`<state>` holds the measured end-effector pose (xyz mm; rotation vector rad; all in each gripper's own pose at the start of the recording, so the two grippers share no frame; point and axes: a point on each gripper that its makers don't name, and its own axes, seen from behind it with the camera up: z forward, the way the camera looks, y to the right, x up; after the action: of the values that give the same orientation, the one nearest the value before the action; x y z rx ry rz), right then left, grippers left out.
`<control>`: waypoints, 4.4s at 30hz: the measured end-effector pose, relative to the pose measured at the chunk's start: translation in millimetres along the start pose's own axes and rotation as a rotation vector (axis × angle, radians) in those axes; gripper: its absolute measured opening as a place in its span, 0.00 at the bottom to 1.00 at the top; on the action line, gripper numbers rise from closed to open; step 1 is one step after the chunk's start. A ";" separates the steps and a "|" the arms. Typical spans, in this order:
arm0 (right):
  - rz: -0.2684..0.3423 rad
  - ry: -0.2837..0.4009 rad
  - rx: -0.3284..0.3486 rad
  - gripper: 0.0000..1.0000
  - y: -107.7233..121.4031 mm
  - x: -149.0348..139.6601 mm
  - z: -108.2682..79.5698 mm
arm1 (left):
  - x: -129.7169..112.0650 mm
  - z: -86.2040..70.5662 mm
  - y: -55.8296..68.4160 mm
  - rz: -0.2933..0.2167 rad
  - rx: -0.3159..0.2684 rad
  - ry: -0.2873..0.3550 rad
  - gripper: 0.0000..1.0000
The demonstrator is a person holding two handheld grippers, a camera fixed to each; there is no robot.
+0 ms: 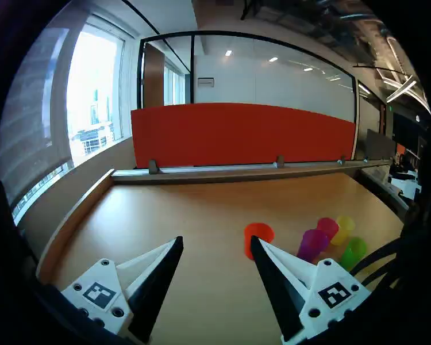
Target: Pour water
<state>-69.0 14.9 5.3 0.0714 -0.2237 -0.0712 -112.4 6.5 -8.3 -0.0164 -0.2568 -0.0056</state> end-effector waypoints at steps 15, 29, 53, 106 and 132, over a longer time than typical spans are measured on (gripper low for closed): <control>0.058 0.127 -0.113 1.00 19.9 52.2 -3.4 | 51.3 -5.7 -11.0 -0.043 0.033 0.177 0.86; 0.023 0.105 -0.131 1.00 15.3 49.0 -8.6 | 45.2 1.7 -20.1 -0.083 0.026 0.230 0.86; 0.104 0.093 -0.094 1.00 -3.7 25.9 -1.3 | -16.8 29.0 -26.5 0.019 0.107 0.327 0.86; 0.069 0.121 -0.102 1.00 -16.8 14.1 -4.9 | -81.2 36.1 -41.6 -0.019 0.136 0.365 0.86; 0.021 0.243 -0.121 1.00 -5.2 10.1 -7.9 | -86.3 40.2 -39.7 -0.019 0.137 0.367 0.95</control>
<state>-57.7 9.4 -0.7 -0.0426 0.0228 -0.0543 -206.4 -32.2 9.2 0.1227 0.1097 -0.0100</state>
